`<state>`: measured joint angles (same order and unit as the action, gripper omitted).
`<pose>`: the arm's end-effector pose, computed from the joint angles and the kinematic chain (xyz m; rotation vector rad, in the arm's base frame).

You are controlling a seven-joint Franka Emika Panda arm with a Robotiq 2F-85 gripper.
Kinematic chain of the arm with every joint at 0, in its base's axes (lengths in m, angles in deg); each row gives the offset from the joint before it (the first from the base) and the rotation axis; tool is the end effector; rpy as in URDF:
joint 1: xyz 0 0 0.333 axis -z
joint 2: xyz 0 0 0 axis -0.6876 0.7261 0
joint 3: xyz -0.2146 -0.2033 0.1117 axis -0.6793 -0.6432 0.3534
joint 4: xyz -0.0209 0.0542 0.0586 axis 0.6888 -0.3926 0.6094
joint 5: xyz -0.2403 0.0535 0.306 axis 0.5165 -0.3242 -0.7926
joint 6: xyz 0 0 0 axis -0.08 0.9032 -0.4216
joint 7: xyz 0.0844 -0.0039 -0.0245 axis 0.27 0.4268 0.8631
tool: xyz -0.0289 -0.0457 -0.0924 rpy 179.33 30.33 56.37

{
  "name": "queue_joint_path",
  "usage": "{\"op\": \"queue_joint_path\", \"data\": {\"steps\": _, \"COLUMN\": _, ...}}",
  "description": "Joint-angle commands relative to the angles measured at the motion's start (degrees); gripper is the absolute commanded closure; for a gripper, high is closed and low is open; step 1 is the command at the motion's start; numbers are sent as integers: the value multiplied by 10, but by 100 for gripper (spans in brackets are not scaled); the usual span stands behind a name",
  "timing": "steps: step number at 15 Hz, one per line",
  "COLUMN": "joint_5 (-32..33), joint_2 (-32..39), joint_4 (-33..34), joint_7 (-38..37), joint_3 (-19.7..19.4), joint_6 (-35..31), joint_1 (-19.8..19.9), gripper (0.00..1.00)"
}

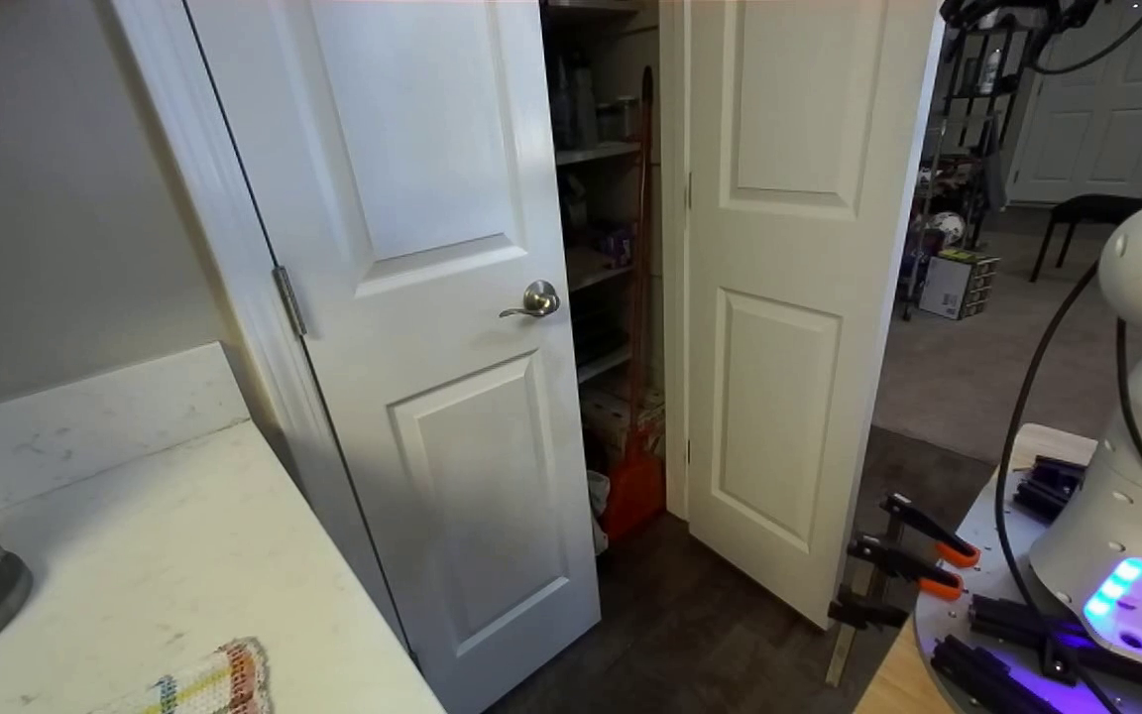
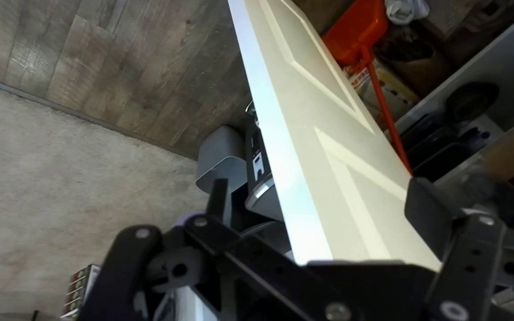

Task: Close the right door

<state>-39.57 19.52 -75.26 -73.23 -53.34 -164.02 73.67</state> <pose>0.2207 -0.2474 0.6142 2.6464 -1.4168 0.6846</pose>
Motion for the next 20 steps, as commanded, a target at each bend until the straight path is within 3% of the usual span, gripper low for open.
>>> {"op": "queue_joint_path", "data": {"steps": 1, "joint_5": 18, "joint_2": -5, "joint_4": 0, "joint_7": -86, "joint_3": 25, "joint_6": -33, "joint_1": 44, "gripper": 0}}
{"op": "queue_joint_path", "data": {"steps": 6, "joint_5": 82, "joint_2": 17, "joint_4": -16, "joint_7": -168, "joint_3": 75, "joint_6": -122, "joint_1": 123, "gripper": 0}}
{"op": "queue_joint_path", "data": {"steps": 7, "joint_5": 53, "joint_2": 7, "joint_4": -6, "joint_7": -125, "joint_3": 50, "joint_6": -94, "joint_1": 98, "gripper": 0}}
{"op": "queue_joint_path", "data": {"steps": 10, "joint_5": 62, "joint_2": 12, "joint_4": -10, "joint_7": -144, "joint_3": 72, "joint_6": -102, "joint_1": 120, "gripper": 0}}
{"op": "queue_joint_path", "data": {"steps": 16, "joint_5": 61, "joint_2": 17, "joint_4": -8, "joint_7": -149, "joint_3": 72, "joint_6": -105, "joint_1": 122, "gripper": 0}}
{"op": "queue_joint_path", "data": {"steps": 20, "joint_5": 67, "joint_2": 34, "joint_4": 5, "joint_7": -162, "joint_3": 68, "joint_6": -157, "joint_1": 139, "gripper": 0}}
